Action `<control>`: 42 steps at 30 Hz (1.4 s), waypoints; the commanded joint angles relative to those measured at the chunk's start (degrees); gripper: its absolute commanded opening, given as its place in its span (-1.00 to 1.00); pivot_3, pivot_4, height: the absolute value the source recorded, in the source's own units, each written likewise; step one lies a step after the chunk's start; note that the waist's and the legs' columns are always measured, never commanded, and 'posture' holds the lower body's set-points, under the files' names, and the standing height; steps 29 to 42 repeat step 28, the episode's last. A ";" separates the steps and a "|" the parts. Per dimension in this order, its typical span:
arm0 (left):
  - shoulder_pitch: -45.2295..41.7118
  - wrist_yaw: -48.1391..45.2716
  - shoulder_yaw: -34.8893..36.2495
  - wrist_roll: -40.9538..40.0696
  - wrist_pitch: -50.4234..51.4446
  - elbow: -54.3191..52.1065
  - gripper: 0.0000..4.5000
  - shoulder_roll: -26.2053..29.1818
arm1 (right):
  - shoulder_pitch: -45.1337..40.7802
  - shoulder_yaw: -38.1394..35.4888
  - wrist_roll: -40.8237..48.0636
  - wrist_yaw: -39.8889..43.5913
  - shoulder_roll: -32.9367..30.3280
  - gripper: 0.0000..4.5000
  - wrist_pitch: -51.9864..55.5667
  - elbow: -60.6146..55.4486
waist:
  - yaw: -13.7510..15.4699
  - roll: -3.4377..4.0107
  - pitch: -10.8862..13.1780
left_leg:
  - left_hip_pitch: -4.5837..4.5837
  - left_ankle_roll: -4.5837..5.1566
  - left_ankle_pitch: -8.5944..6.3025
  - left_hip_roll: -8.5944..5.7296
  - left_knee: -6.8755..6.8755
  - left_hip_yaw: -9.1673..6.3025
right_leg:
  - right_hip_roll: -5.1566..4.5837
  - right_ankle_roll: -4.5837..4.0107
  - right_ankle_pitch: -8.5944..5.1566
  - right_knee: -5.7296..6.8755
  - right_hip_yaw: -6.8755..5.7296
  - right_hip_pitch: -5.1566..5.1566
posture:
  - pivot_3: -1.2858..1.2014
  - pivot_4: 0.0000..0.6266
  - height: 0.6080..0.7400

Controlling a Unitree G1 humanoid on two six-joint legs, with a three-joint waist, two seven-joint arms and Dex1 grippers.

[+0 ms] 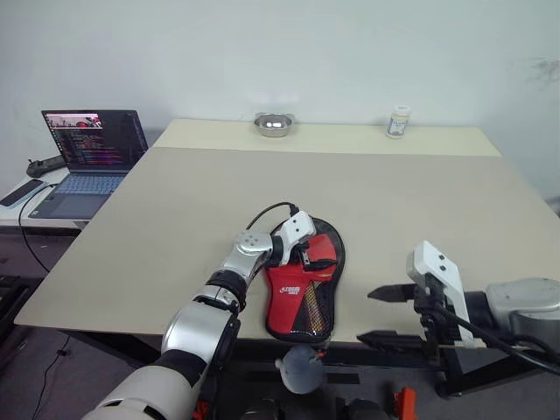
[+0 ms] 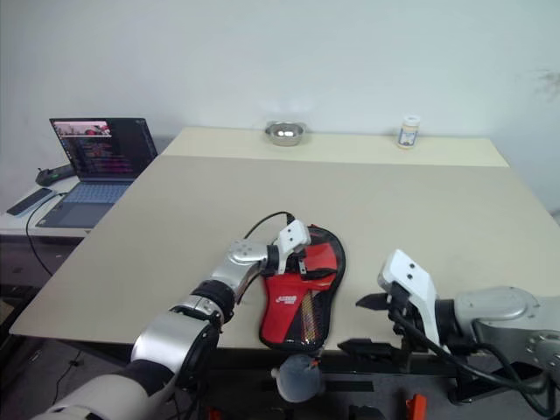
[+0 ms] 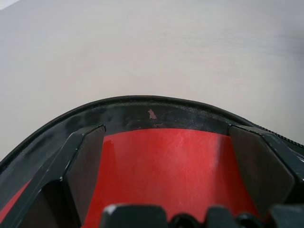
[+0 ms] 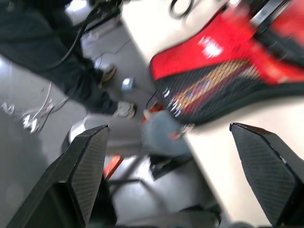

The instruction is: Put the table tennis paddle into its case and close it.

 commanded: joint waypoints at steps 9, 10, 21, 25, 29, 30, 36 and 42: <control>8.06 -9.92 4.23 -10.91 8.83 -25.87 1.00 8.33 | -12.52 18.09 -40.45 11.12 18.53 0.98 -35.67 36.08 | -1.82 -0.03 0.33 | -0.27 -0.02 0.01 -0.01 -0.06 0.11 | 0.06 -0.20 0.12 0.23 0.21 -0.56 | 0.03 -0.52 1.00; 10.42 -10.19 4.69 -12.32 11.91 -31.25 1.00 10.18 | -14.09 18.03 -42.33 12.19 20.21 0.98 -38.69 40.29 | -2.15 0.00 0.34 | -0.32 -0.03 0.02 -0.02 -0.06 0.13 | 0.06 -0.32 0.19 0.24 0.25 -0.65 | 0.03 -0.52 1.00; 26.98 -4.01 8.10 -18.72 31.31 -60.67 1.00 20.87 | -23.42 12.03 -52.18 19.81 23.95 0.98 -54.88 66.93 | -1.86 0.22 0.52 | -0.86 -0.36 0.07 -0.06 -0.02 0.15 | 0.02 -0.41 0.20 0.15 0.30 -1.14 | 0.03 -0.52 1.00; 25.49 -3.65 7.76 -18.66 29.60 -56.79 1.00 21.60 | -22.80 10.94 -52.97 19.49 24.01 0.98 -52.28 63.99 | -2.24 0.25 0.53 | -0.83 -0.36 0.07 -0.01 -0.04 0.15 | 0.06 -0.46 0.21 0.20 0.31 -1.16 | 0.03 -0.52 1.00; 22.00 -1.10 7.12 -17.94 27.54 -52.28 1.00 19.55 | -22.12 10.37 -53.50 19.84 23.62 0.98 -49.92 61.62 | -2.28 0.28 0.55 | -0.84 -0.36 0.07 -0.03 -0.01 0.16 | 0.05 -0.46 0.21 0.20 0.32 -1.16 | 0.03 -0.52 1.00; 22.00 -1.10 7.12 -17.94 27.54 -52.28 1.00 19.55 | -22.12 10.37 -53.50 19.84 23.62 0.98 -49.92 61.62 | -2.28 0.28 0.55 | -0.84 -0.36 0.07 -0.03 -0.01 0.16 | 0.05 -0.46 0.21 0.20 0.32 -1.16 | 0.03 -0.52 1.00; 22.00 -1.10 7.12 -17.94 27.54 -52.28 1.00 19.55 | -22.12 10.37 -53.50 19.84 23.62 0.98 -49.92 61.62 | -2.28 0.28 0.55 | -0.84 -0.36 0.07 -0.03 -0.01 0.16 | 0.05 -0.46 0.21 0.20 0.32 -1.16 | 0.03 -0.52 1.00; 22.00 -1.10 7.12 -17.94 27.54 -52.28 1.00 19.55 | -22.12 10.37 -53.50 19.84 23.62 0.98 -49.92 61.62 | -2.28 0.28 0.55 | -0.84 -0.36 0.07 -0.03 -0.01 0.16 | 0.05 -0.46 0.21 0.20 0.32 -1.16 | 0.03 -0.52 1.00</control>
